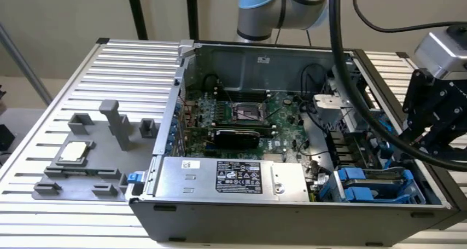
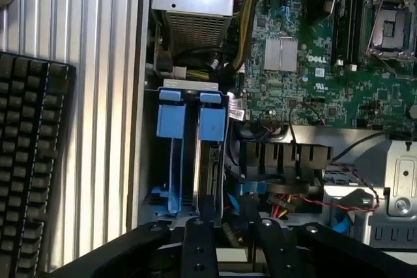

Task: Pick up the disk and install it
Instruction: 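Insert the first disk wire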

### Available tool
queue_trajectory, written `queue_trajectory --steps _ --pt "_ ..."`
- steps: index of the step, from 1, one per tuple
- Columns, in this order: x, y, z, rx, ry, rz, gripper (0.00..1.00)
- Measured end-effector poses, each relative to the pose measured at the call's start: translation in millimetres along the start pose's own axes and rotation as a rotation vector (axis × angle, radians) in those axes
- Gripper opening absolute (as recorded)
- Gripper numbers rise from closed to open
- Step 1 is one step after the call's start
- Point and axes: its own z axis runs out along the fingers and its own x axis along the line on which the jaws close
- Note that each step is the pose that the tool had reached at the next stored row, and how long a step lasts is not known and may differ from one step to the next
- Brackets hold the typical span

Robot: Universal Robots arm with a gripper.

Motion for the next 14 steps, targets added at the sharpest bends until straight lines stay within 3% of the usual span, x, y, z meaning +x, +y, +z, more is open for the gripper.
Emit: queue_trajectory --steps 7,14 --pt "-12.7 -4.3 13.0 -0.0005 0.0072 -0.003 0.00" --pt "-13.9 -6.7 25.5 -0.0006 0.0104 -0.004 0.00"
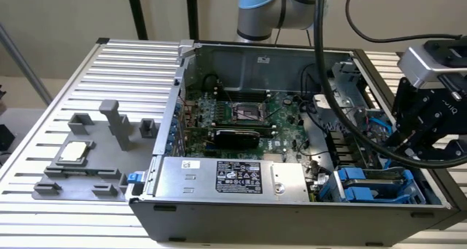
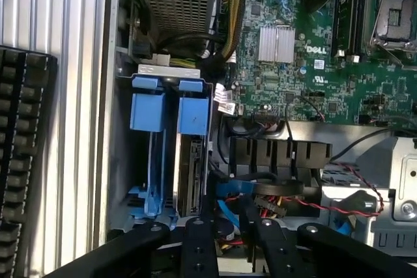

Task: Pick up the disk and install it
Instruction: 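Insert the first disk wire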

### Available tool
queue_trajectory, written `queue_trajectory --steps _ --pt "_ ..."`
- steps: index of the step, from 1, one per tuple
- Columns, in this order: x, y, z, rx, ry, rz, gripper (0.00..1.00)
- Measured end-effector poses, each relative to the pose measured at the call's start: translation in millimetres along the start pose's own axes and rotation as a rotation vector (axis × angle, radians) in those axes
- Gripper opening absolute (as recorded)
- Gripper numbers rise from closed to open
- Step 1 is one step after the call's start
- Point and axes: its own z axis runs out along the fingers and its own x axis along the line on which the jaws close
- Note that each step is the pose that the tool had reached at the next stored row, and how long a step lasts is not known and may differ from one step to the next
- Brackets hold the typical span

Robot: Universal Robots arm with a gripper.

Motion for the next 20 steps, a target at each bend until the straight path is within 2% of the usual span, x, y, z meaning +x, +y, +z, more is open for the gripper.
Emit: queue_trajectory --steps 4,5,15,20 --pt "-2.2 -0.3 5.2 -0.0001 -0.0001 0.000 0.00" --pt "-2.8 -0.3 5.8 0.0000 -0.0002 0.000 1.00" --pt "-3.0 8.2 6.6 -0.0007 0.0003 -0.011 1.00" --pt "9.9 9.6 5.5 -0.0007 0.0000 -0.011 1.00"
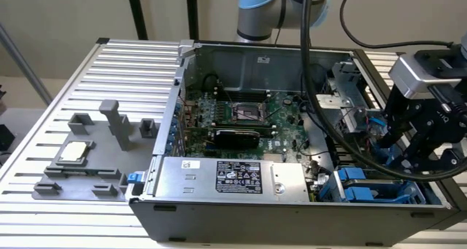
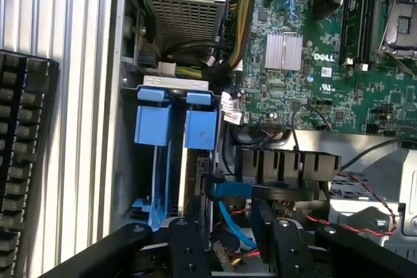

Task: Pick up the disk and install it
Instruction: 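Insert the first disk wire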

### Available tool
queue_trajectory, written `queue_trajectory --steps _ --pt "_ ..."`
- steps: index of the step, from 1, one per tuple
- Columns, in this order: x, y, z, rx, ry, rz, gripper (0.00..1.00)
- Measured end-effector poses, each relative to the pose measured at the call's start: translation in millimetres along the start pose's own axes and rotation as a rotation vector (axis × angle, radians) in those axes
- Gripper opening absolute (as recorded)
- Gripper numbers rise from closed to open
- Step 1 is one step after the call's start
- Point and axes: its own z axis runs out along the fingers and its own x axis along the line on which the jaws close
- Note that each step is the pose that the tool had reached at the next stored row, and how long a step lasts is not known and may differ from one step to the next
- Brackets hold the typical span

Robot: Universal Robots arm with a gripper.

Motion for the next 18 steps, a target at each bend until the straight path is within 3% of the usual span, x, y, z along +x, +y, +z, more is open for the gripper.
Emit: queue_trajectory --steps 5,7,15,18 --pt "15.9 0.5 -1.6 0.0001 -0.0021 0.000 1.00" --pt "19.0 -0.9 -1.8 0.0003 -0.0055 0.000 1.00" --pt "21.7 -9.7 -1.7 0.0013 -0.0347 -0.010 1.00" --pt "22.0 -10.8 0.2 0.0011 -0.0398 -0.021 1.00"
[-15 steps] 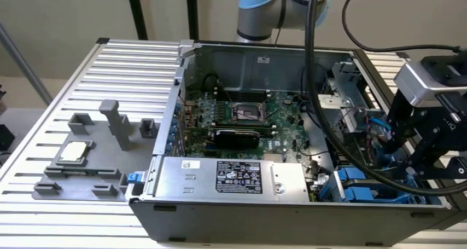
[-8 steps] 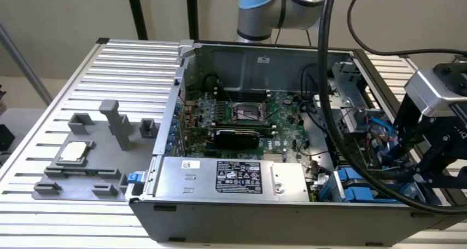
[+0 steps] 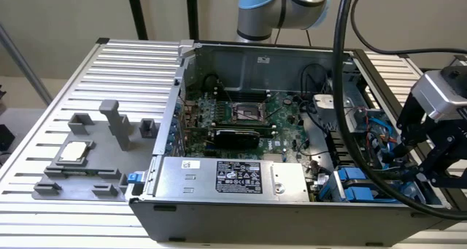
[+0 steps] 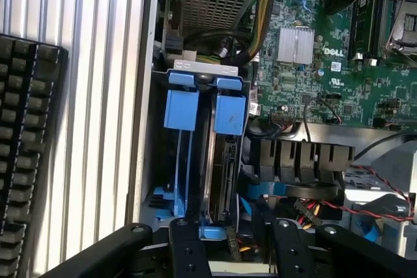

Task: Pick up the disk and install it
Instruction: 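Insert the first disk wire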

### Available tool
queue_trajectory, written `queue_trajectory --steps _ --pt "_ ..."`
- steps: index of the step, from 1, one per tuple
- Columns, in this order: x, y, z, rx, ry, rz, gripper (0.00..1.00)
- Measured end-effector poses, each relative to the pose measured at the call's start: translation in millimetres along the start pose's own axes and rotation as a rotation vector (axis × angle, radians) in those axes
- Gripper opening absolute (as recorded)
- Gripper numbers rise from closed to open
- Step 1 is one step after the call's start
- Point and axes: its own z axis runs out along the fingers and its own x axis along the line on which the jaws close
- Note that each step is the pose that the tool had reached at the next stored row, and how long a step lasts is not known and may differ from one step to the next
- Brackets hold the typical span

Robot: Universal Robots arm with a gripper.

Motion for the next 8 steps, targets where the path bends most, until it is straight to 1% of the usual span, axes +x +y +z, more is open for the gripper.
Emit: queue_trajectory --steps 4,6,7,8 --pt "0.3 -1.3 2.2 -0.0009 -0.0047 -0.018 1.00" --pt "0.4 -2.2 2.5 -0.0006 -0.0080 -0.026 1.00" --pt "0.5 -2.7 2.7 -0.0004 -0.0103 -0.030 0.00" --pt "0.6 -3.1 2.8 -0.0002 -0.0125 -0.033 0.00"
